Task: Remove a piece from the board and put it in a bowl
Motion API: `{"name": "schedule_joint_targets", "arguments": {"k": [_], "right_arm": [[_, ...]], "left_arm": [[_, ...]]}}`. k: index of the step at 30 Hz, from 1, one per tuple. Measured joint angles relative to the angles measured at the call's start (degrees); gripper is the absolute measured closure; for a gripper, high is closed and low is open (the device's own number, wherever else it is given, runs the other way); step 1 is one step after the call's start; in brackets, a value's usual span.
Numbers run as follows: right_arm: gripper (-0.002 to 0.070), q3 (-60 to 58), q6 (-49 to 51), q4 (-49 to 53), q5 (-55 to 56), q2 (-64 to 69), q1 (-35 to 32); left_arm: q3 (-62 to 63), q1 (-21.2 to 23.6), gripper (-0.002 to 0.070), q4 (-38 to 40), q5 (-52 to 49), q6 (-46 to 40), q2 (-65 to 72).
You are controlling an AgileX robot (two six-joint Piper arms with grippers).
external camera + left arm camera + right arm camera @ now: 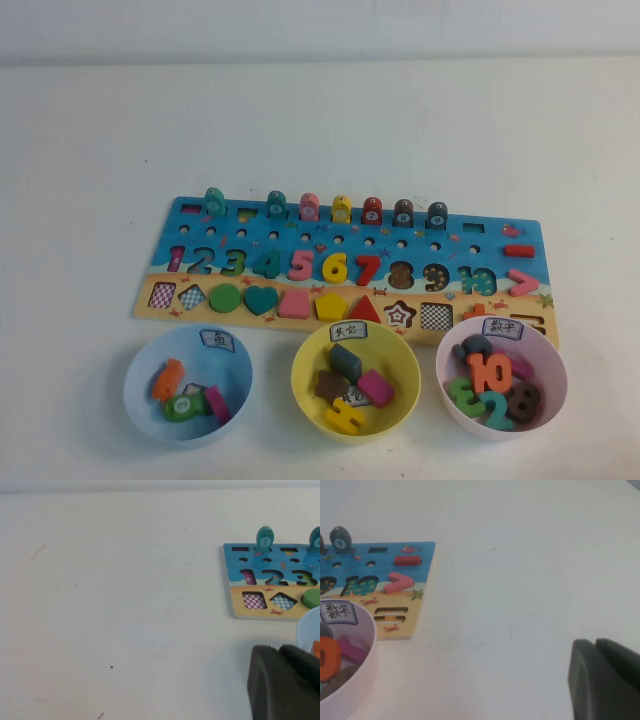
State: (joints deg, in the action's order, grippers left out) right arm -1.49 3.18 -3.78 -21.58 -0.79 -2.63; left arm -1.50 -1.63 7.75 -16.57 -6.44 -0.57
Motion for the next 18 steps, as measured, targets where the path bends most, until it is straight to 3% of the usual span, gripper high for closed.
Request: {"name": "schedule_joint_targets", "arguments": {"k": [11, 18], "right_arm": [[0.0694, 0.0, 0.0, 0.0, 0.0, 0.0, 0.0], [0.0694, 0.0, 0.0, 0.0, 0.0, 0.0, 0.0]], "left_arm": [[0.0, 0.0, 0.0678, 0.0, 0.0, 0.78, 0.0], [0.0, 0.0, 0.0678, 11.19, 5.35, 4.42, 0.0]]}}
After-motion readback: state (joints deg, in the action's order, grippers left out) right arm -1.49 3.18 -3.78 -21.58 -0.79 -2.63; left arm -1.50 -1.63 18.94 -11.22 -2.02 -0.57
